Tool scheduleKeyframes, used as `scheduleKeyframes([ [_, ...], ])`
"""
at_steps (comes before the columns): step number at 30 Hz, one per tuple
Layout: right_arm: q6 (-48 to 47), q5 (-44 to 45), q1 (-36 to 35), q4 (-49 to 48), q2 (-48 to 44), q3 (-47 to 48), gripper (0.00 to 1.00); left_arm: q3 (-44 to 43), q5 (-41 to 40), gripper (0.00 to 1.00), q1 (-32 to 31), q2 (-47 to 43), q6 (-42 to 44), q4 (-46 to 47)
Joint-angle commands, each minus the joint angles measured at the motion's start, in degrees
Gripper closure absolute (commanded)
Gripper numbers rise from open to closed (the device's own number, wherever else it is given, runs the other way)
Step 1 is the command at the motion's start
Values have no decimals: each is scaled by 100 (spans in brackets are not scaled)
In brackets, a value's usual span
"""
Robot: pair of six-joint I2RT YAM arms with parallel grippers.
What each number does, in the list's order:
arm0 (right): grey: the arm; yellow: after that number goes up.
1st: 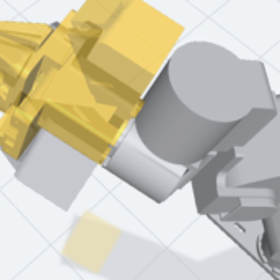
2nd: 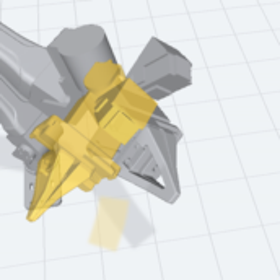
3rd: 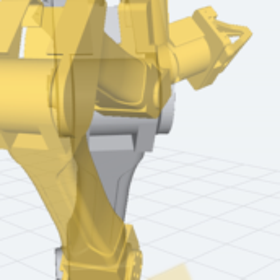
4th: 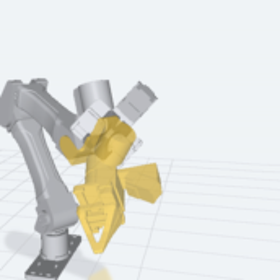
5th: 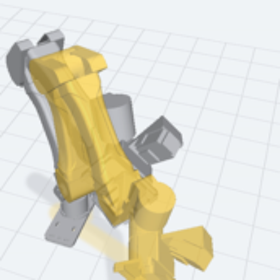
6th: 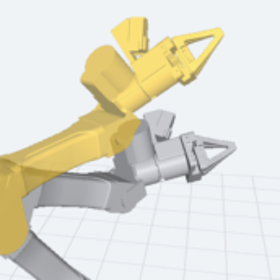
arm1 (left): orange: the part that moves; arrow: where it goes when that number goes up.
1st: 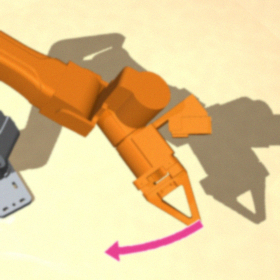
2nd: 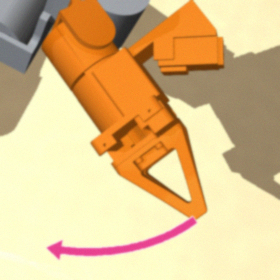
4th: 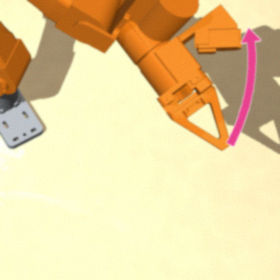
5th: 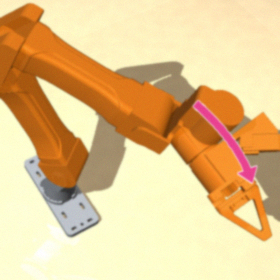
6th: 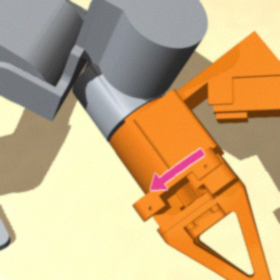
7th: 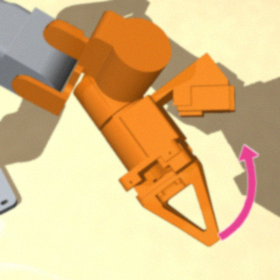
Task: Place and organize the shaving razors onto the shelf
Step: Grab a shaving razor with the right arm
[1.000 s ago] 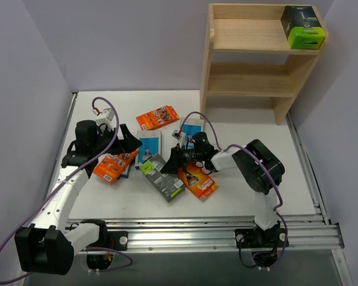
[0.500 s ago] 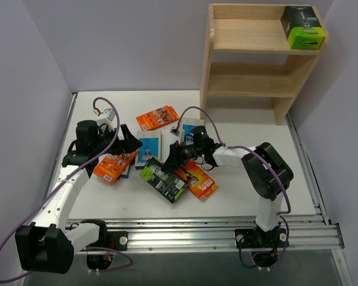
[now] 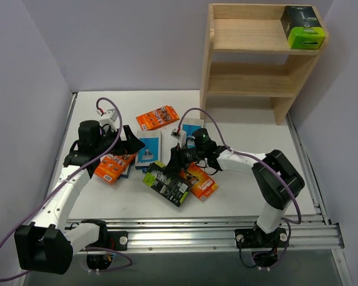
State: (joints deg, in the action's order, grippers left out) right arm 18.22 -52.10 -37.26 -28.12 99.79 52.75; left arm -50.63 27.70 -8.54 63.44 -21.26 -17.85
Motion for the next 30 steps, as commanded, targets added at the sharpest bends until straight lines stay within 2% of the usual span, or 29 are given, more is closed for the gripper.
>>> scheduleKeyframes([
  [1,-90,304,-45,87,-705,-36,100,-281,-28,4,-34,-130,130,89],
  [7,417,1052,87,-465,-1653,-492,100,-289,59,4,-52,-104,113,123],
  [10,787,1350,209,-975,-2119,-818,100,-272,323,4,-43,-112,43,272],
  [17,1526,2519,254,-1380,-3008,-1275,100,-44,1245,6,-17,-183,-414,1036],
  [20,1737,3142,271,-1460,-3421,-1381,100,184,1886,6,1,-183,-914,1835],
  [24,2036,3662,306,-1774,-3756,-1539,100,615,2599,6,10,-131,-1863,3642],
  [25,2176,3724,307,-1863,-3817,-1557,100,677,2756,6,1,-95,-2187,3874],
  [30,2467,3988,315,-2433,-3818,-1584,100,862,3004,6,-43,273,-2760,4682],
])
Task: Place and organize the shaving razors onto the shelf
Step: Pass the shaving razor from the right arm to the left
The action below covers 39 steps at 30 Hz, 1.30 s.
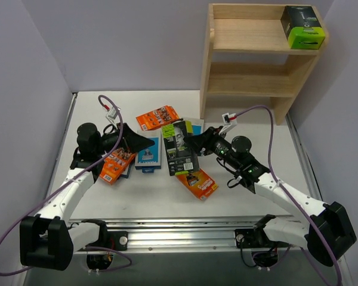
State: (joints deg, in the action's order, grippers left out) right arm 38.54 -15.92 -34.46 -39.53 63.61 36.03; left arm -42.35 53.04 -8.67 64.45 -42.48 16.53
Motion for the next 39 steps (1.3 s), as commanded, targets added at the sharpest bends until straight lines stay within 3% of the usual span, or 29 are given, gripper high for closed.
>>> scheduleKeyframes([
  [1,522,371,44,-1407,-174,80,100,51,506,6,-47,217,-682,1334],
  [10,1067,213,44,-2734,248,79,100,121,673,6,-364,305,-867,1694],
  [16,1419,72,-43,-3692,634,53,100,315,840,6,-522,507,-1623,2889],
  [25,1831,-315,-158,-4853,968,-34,100,324,831,6,-522,657,-1711,2934],
  [33,2631,-499,-149,-6716,1759,-255,100,473,972,6,-522,938,-2501,4067],
  [39,2668,-561,-140,-6858,1830,-167,100,359,972,6,-452,947,-1934,3218],
])
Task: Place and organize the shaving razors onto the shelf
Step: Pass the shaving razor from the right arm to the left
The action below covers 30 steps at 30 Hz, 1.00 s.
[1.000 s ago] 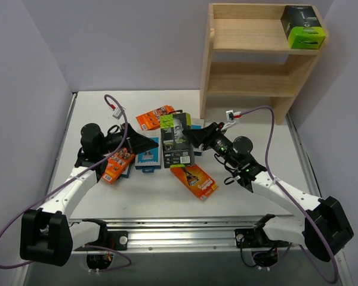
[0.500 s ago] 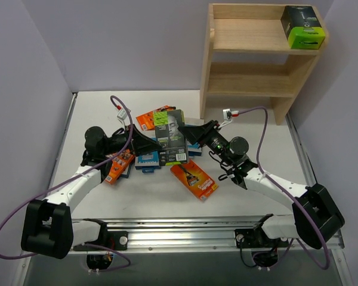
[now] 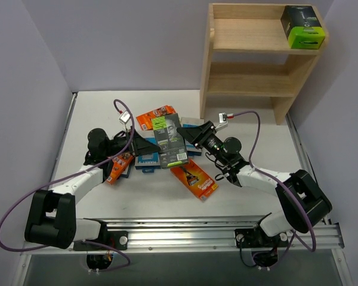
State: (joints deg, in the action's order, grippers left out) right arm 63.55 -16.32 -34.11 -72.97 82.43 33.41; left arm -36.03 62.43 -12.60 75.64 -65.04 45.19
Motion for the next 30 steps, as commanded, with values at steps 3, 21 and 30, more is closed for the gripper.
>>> scheduleKeyframes([
  [3,88,-557,-175,-3330,-175,78,100,-492,-73,6,-23,-304,1059,-834],
  [21,-18,-592,-175,-3312,-192,-18,100,-1108,-566,6,29,-392,2698,-3543],
  [30,-27,-487,-131,-3522,-210,-80,100,-555,-21,6,56,-58,1057,-1446],
])
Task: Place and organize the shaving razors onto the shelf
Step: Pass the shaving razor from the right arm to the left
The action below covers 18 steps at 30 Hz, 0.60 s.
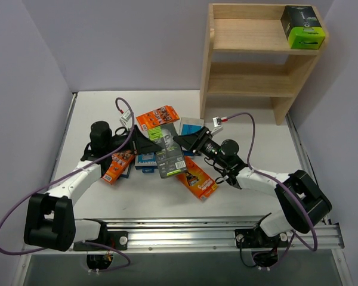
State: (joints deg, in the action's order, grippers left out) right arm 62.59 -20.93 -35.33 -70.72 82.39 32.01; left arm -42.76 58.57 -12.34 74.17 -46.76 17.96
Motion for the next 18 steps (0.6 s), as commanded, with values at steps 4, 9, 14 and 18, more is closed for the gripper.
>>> scheduleKeyframes([
  [4,166,18,-26,-4080,5,60,100,452,621,6,73,448,-2062,3689],
  [9,325,1,-26,-4415,339,68,100,593,700,5,118,704,-3172,5243],
  [14,298,-8,-62,-4415,418,147,100,602,691,5,109,722,-3181,5332],
  [18,316,-25,-79,-4407,471,218,100,568,709,19,100,739,-3129,5193],
])
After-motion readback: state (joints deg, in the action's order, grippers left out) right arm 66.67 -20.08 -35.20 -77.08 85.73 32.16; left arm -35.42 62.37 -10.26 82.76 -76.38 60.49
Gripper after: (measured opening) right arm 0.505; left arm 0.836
